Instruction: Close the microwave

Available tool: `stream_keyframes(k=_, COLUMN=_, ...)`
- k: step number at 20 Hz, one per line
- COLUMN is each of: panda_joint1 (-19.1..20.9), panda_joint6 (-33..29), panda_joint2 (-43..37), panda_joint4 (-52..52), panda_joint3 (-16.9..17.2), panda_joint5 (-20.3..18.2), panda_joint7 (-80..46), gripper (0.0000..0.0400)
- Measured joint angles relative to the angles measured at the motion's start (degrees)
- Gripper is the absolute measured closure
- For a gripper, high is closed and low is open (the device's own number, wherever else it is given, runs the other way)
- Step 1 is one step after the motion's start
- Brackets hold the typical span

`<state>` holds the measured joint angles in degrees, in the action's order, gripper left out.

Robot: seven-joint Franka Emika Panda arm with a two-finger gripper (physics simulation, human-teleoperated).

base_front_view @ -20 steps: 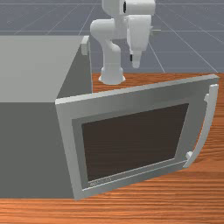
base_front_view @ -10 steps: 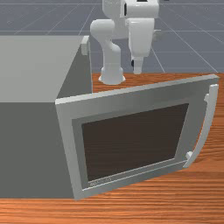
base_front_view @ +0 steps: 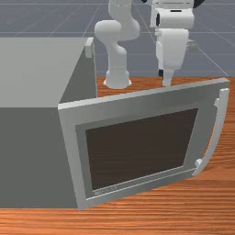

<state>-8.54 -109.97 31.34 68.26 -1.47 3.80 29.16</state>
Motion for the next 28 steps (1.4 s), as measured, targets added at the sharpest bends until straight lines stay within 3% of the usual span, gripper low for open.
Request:
stream_keyframes(k=2, panda_joint1=-0.43, panda_joint6=2.2, panda_joint2=1.39, panda_joint4=-2.64, panda_joint3=-0.53, panda_joint5=-0.17, panda_joint7=1.33, gripper=0.0)
stream_keyframes(k=9, panda_joint1=-0.36, panda_joint6=1.24, panda_joint2=4.55, panda_joint4=-7.17, panda_joint3=-0.27, panda_joint5=0.2, panda_joint7=1.45, gripper=0.0)
stream_keyframes(k=10, panda_joint1=-0.52, panda_joint6=-5.56, panda_joint2=2.51, panda_joint4=-2.28, panda_joint3=0.1, panda_joint5=1.08, panda_joint7=0.72, gripper=0.0)
stream_keyframes(k=14, panda_joint1=-0.61, panda_joint6=4.05, panda_joint2=10.56, panda_joint4=-16.45, panda_joint3=0.22, panda_joint5=0.3, panda_joint7=0.16, gripper=0.0)
stream_keyframes(k=20, panda_joint1=-0.15, panda_joint6=0.36, panda_joint2=11.13, panda_joint4=-12.39, panda_joint3=-0.25, panda_joint5=-0.01, panda_joint7=1.66, gripper=0.0)
stream_keyframes(k=24, panda_joint1=0.07, panda_joint6=5.12, panda_joint2=15.17, panda_joint4=-19.83, panda_joint3=-0.57, panda_joint5=-0.74, panda_joint7=2.09, gripper=0.0)
stream_keyframes(k=25, panda_joint1=0.12, panda_joint6=4.24, panda_joint2=12.64, panda_joint4=-16.11, panda_joint3=-0.66, panda_joint5=-0.82, panda_joint7=1.96, gripper=0.0)
stream_keyframes(k=26, panda_joint1=0.14, panda_joint6=10.93, panda_joint2=14.7, panda_joint4=-20.82, panda_joint3=-0.9, panda_joint5=-1.23, panda_joint7=2.07, gripper=0.0)
stream_keyframes(k=28, panda_joint1=0.33, panda_joint6=1.97, panda_joint2=5.94, panda_joint4=-5.03, panda_joint3=-0.97, panda_joint5=-0.92, panda_joint7=1.67, gripper=0.0)
